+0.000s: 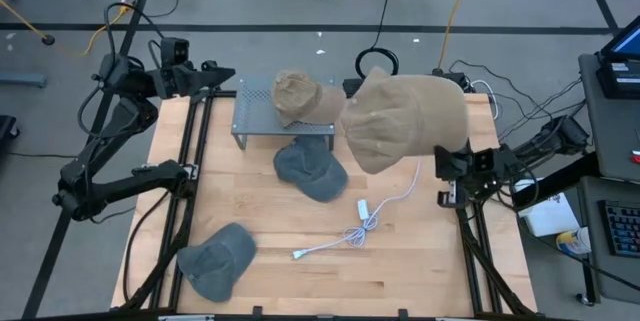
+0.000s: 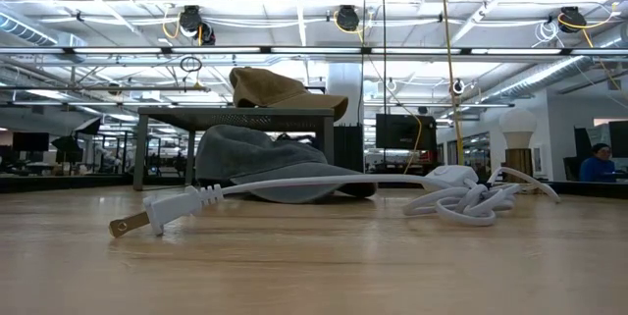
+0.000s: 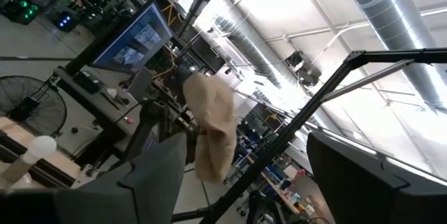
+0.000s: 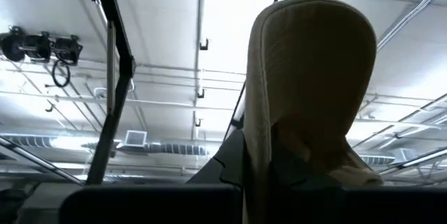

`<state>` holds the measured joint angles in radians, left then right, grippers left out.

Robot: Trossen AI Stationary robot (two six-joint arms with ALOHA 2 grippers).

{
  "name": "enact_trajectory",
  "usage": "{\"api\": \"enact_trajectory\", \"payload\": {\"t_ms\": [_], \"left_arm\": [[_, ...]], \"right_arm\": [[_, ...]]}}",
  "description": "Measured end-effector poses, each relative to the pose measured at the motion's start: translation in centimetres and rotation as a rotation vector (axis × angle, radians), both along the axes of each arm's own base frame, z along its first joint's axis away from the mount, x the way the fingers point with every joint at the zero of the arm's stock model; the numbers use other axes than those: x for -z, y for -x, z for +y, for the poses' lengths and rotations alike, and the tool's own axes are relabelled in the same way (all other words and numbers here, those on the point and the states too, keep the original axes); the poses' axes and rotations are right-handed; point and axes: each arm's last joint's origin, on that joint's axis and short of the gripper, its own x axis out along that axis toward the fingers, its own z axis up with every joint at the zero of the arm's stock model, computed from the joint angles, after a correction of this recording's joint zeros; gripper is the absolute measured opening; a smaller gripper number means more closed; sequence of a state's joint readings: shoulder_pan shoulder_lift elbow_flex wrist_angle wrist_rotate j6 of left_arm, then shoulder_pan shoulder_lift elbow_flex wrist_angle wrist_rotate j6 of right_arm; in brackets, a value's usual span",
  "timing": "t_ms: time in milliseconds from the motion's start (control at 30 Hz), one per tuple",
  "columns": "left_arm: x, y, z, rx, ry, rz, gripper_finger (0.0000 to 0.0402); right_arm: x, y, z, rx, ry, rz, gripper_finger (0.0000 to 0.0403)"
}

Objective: Pick & Place hat
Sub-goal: Stack the brown cap on top of the brown cap on the shelf

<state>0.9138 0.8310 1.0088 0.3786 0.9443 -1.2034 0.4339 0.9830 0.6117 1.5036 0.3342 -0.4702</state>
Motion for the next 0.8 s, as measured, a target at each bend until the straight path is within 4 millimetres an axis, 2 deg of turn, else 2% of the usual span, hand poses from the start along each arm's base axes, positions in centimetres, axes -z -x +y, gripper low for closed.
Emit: {"api": "enact_trajectory", "payload": {"t_ms": [267,567,800], "left_arm": [[0.0,0.0,0.0,-0.005,-0.015,-0.002,0.031],[0.01,0.0,-0.01,-0.002,-0.015,0.0,0.0296],[0.09,-0.01,-0.18,0.057,-0.023,0.028,0.0302]], "right_arm": [[-0.1,0.15,-0.04,-0.025,-0.005,-0.004,0.0008],[-0.06,0.07,0.04,-0.047,0.001,-0.001,0.0008],[-0.06,0.08,0.04,-0.046,0.001,-0.002,0.0008]]}}
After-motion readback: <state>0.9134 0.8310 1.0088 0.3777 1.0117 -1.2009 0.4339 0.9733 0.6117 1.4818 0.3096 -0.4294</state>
